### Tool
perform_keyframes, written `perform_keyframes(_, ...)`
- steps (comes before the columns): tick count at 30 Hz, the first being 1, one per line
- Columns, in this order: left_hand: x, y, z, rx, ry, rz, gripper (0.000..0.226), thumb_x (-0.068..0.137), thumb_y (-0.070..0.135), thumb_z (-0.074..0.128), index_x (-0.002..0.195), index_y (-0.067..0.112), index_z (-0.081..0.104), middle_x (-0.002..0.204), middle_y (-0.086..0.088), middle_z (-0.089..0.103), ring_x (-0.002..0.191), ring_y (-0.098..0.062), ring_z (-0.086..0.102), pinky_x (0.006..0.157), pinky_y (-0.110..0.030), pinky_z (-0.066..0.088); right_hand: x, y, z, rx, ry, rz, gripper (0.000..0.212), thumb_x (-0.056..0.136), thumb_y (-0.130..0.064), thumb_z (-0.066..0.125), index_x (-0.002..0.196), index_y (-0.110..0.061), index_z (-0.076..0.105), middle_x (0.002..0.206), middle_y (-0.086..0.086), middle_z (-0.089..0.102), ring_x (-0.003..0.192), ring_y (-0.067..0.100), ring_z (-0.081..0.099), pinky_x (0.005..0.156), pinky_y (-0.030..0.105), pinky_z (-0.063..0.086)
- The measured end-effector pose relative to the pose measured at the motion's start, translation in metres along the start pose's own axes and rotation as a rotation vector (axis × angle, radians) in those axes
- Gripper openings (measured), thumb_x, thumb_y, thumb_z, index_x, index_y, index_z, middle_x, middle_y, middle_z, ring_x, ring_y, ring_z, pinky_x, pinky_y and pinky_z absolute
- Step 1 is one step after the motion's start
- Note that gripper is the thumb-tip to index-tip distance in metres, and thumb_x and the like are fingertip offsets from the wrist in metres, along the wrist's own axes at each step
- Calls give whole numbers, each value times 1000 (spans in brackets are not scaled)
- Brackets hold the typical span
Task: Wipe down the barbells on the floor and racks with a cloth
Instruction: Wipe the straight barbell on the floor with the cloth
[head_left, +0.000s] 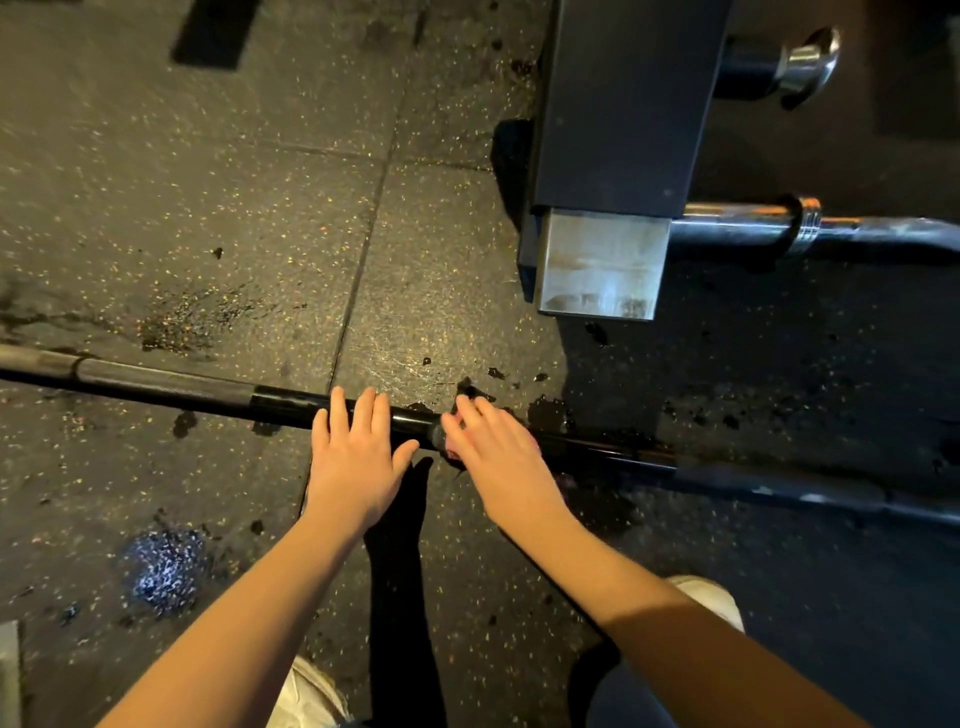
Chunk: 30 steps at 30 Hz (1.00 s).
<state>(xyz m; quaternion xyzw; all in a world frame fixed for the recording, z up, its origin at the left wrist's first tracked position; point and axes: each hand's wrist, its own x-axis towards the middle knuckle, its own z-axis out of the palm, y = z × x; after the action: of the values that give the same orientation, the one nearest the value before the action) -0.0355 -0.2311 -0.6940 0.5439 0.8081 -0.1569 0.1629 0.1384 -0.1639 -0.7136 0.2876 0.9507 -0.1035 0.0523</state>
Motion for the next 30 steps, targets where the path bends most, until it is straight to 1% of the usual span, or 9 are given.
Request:
perform_keyframes(3,0,-2,-2,7,-5,12,67,89,45,59,136,-2,48,138,-18,50,133,-49,35,103,-58,33,-27,23,0,-48,-72,-27,98,67,-13,77,148,-12,21,154,14,30,139,32,33,112,41,33)
perform_keyframes(8,-3,-1,3,29,5,32,70,89,46,58,137,-3,46,138,-19,50,132,-50,34,102,-59,36,-83,67,-7,38,-103,199,104,40,-9,93,135,-11,51,138,18,51,121,36,56,95,46,48)
perform_keyframes(10,-5,6,1,44,-10,-6,73,93,51,47,143,-1,37,146,-18,41,138,-47,25,108,-56,28,-77,57,-8,64,-84,268,101,44,-10,92,136,-10,51,139,18,51,124,36,53,98,45,44)
perform_keyframes(13,-7,13,-2,78,-25,-41,77,97,57,26,150,3,18,156,-14,23,144,-43,10,115,-50,15,-40,17,-7,92,-32,244,91,69,-9,79,148,-8,33,153,18,31,140,35,33,105,42,40)
perform_keyframes(16,-5,19,-5,102,-22,-53,75,98,57,19,152,6,10,159,-11,14,145,-40,4,116,-48,11,-14,0,-5,52,17,156,88,65,-16,80,144,-10,41,149,16,40,137,33,39,109,42,36)
perform_keyframes(22,-10,40,-1,14,-43,213,73,88,53,28,135,2,52,139,-16,52,127,-44,47,99,-57,42,-71,68,0,-29,-52,2,97,59,-8,83,144,-14,37,149,16,40,133,34,45,108,40,34)
perform_keyframes(24,-9,43,1,24,-31,199,77,90,56,24,143,3,39,149,-16,40,135,-43,35,107,-56,30,-83,81,5,-60,-11,13,89,60,-5,83,141,-12,45,144,18,46,130,35,48,107,43,31)
perform_keyframes(27,-6,44,5,122,-39,211,83,94,63,16,152,8,-6,161,-11,-5,146,-39,-6,117,-51,2,-75,67,17,-41,91,144,85,66,-5,79,142,-10,41,145,19,45,131,37,44,108,47,28)
perform_keyframes(30,1,48,0,170,-32,184,86,94,66,16,151,9,-15,160,-10,-14,145,-37,-16,118,-50,-3,-50,42,20,21,138,178,82,70,-7,71,143,-10,34,146,18,44,131,37,45,109,46,29)
